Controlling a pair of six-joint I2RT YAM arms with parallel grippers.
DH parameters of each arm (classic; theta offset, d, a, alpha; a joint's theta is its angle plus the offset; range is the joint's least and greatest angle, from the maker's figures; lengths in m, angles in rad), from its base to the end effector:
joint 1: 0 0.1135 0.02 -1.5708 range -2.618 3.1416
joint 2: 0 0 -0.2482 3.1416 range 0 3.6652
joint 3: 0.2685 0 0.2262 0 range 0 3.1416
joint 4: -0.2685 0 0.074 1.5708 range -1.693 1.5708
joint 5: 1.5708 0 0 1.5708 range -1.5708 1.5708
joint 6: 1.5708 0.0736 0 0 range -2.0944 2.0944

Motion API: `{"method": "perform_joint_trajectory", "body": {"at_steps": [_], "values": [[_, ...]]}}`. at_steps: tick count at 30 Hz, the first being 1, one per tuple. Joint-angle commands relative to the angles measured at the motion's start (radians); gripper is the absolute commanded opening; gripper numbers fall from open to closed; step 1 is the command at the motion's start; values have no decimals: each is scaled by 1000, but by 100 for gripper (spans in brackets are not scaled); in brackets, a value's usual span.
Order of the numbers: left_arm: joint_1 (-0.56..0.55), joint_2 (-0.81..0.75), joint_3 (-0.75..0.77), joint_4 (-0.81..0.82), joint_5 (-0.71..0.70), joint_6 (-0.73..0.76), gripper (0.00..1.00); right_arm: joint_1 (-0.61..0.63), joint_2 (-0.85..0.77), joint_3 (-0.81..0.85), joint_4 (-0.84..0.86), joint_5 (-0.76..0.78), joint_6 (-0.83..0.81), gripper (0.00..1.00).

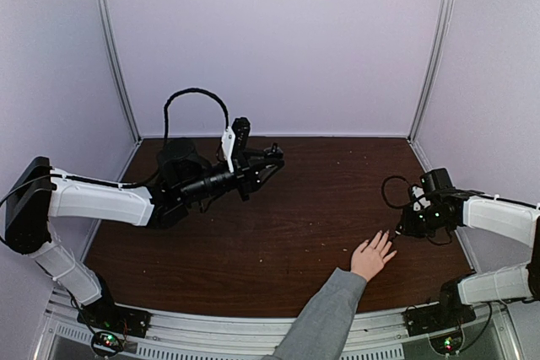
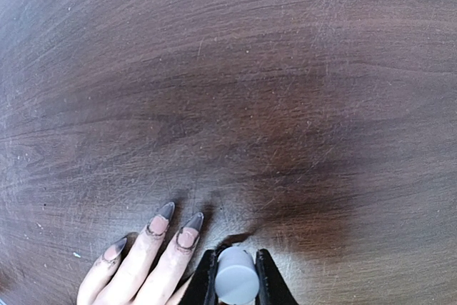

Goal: Paint the nails
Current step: Paint the hand on the nail.

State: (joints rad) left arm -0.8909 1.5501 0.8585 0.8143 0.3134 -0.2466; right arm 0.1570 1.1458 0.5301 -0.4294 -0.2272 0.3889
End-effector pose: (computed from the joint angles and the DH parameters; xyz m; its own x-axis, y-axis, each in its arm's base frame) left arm 0.2112 -0.2974 0.2864 -0.1529 -0.1802 -0.9717 0.9227 0.3260 -0.2057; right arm 0.1984 0.0482 0.1366 -0.8906 0.2331 -0.3905 0.0797 0.9254 0.3706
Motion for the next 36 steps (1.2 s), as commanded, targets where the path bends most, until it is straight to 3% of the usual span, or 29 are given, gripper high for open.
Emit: {"method": "perform_joint_trajectory", "body": {"at_steps": [1,12,24,36], "values": [[8,-11,-5,65,-8,-9,0,4,-9,-1,10,31,0,0],[7,-15,-6,60,-12,-5,0,3,-41,-4,10,38,4,0],[18,-23,0,21,-10,5,0,-13,-197,-25,5,63,9,0],[71,-21,-41,53,116,52,0,-17,-382,51,14,-95,-65,0]]}}
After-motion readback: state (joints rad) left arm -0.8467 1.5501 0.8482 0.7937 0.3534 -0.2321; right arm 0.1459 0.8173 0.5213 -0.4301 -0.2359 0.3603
